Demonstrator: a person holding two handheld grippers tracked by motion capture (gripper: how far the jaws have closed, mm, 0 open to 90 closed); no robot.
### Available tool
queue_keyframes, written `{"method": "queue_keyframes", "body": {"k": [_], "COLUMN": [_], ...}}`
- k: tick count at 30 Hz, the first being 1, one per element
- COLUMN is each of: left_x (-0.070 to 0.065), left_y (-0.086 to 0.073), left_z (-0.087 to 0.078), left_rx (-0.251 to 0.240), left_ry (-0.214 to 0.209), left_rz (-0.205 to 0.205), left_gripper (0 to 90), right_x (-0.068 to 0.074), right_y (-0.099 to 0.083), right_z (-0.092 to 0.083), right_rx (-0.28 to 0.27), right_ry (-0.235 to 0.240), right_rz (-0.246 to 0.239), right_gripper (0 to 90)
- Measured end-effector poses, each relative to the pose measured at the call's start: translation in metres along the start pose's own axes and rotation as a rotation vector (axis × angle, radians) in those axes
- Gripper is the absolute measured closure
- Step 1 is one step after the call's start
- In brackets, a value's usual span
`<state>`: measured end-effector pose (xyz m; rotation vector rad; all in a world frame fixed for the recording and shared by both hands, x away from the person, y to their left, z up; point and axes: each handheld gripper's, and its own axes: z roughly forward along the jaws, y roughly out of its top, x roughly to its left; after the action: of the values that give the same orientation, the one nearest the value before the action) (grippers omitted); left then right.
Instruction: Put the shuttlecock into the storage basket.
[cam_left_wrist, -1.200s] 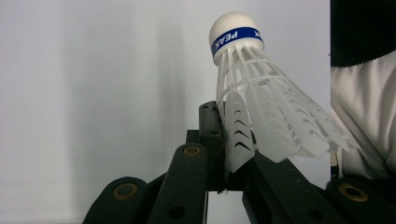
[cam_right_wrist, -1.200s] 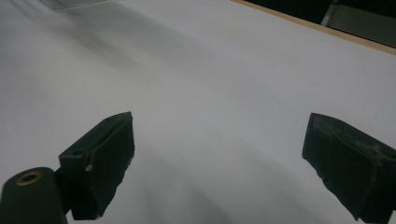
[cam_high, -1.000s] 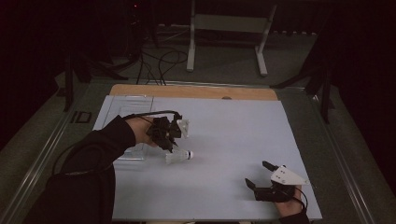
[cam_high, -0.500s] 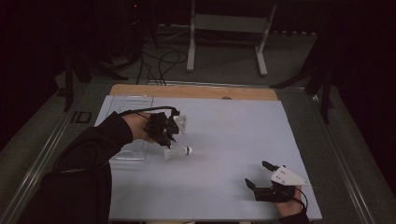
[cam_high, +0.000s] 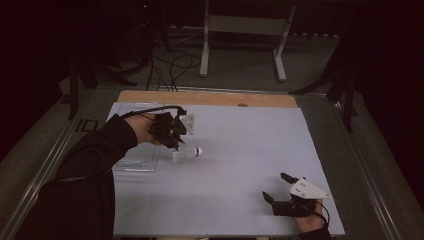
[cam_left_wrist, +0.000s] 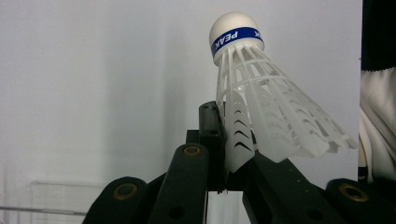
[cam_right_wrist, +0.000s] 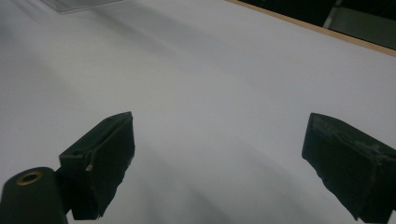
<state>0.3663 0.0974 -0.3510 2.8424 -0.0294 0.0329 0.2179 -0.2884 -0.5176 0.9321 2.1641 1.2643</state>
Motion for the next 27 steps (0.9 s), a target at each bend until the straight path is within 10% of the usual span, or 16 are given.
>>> {"method": "queue_keyframes", "body": {"k": [27], "left_x": [0.013], "left_y": [-0.068], "left_z": [-0.003], "left_rx": [0.036], "left_ry": [0.07], "left_rz": [-0.086], "left_gripper": [89.5], "right_x": [0.001], "right_y": [0.0], "right_z": [0.0], "right_rx": [0.009], "right_ry": [0.002], "right_rz": [0.002], "right_gripper": [9.4]}}
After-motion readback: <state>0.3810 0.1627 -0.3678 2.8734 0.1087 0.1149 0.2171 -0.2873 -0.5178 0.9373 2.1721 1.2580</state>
